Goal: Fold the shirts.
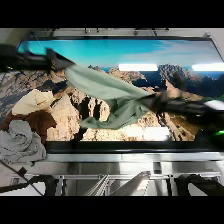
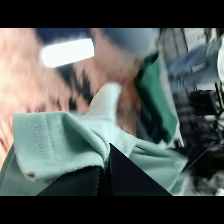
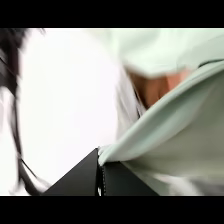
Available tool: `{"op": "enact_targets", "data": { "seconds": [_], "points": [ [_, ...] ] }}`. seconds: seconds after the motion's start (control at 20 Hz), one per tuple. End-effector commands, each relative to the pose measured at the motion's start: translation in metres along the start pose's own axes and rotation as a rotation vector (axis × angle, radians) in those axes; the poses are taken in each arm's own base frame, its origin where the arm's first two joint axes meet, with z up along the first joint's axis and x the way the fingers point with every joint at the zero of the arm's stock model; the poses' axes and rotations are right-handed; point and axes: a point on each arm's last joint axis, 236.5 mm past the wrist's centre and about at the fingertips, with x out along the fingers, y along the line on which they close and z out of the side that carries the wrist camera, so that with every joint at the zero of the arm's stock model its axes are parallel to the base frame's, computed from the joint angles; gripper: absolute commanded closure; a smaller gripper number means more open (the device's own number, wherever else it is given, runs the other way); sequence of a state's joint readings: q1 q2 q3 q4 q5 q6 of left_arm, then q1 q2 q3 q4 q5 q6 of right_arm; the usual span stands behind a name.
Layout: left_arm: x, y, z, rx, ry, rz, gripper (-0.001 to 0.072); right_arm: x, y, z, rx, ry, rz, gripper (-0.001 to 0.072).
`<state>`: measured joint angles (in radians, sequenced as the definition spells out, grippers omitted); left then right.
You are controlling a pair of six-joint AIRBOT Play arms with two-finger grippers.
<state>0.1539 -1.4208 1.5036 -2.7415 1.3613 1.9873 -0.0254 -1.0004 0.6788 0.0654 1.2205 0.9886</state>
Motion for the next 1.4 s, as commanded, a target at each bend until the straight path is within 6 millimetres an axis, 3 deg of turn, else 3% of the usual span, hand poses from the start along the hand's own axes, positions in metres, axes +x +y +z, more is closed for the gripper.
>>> {"op": "enact_targets", "data": {
  "seconds": [0.0,0.1,0.15,0.2,0.3,0.35,0.55,0.65,0.8,0.9,0.95,1.1,1.25,1.35],
  "points": [
    [-0.121,-0.1,0.061,0.206,-0.314,0.073,0.069,-0.129,0.131,0.083,-0.376,-0.447,-0.007,0.0692],
    [-0.174,-0.14,0.068,0.296,-0.443,0.148,0.069,-0.204,0.189,0.12,-0.548,-0.7,-0.117,0.0692],
    [-0.191,-0.156,0.065,0.336,-0.486,0.184,0.069,-0.231,0.215,0.13,-0.618,-0.785,-0.165,0.0692],
    [-0.207,-0.171,0.061,0.373,-0.527,0.218,0.069,-0.241,0.236,0.135,-0.671,-0.813,-0.174,0.0692],
    [-0.223,-0.191,0.05,0.424,-0.572,0.27,0.0686,-0.232,0.266,0.133,-0.721,-0.772,-0.092,0.0692],
    [-0.228,-0.201,0.044,0.447,-0.587,0.292,0.0686,-0.222,0.272,0.13,-0.728,-0.734,-0.053,0.0692],
    [-0.228,-0.23,0.025,0.512,-0.6,0.307,0.0685,-0.186,0.279,0.106,-0.803,-0.609,-0.007,0.0692],
    [-0.224,-0.232,0.019,0.539,-0.578,0.313,0.0685,-0.179,0.271,0.108,-0.796,-0.59,-0.037,0.0692],
    [-0.207,-0.207,0.02,0.494,-0.474,0.283,0.0685,-0.168,0.217,0.143,-0.731,-0.572,-0.198,0.0692],
    [-0.174,-0.165,0.024,0.426,-0.331,0.256,0.0685,-0.146,0.167,0.171,-0.658,-0.518,-0.27,0.0692],
    [-0.155,-0.135,0.027,0.388,-0.257,0.278,0.0685,-0.13,0.132,0.188,-0.609,-0.484,-0.311,0.0692],
    [-0.083,-0.012,0.041,0.291,-0.054,0.439,0.0685,-0.088,0.009,0.232,-0.441,-0.405,-0.435,0.0692],
    [-0.007,0.085,0.055,0.199,0.001,0.469,0.0684,-0.085,-0.113,0.265,-0.243,-0.422,-0.536,0.0692],
    [0.026,0.145,0.05,0.096,0.021,0.482,0.0683,-0.091,-0.179,0.271,-0.157,-0.428,-0.597,0.0691]
  ]
}}
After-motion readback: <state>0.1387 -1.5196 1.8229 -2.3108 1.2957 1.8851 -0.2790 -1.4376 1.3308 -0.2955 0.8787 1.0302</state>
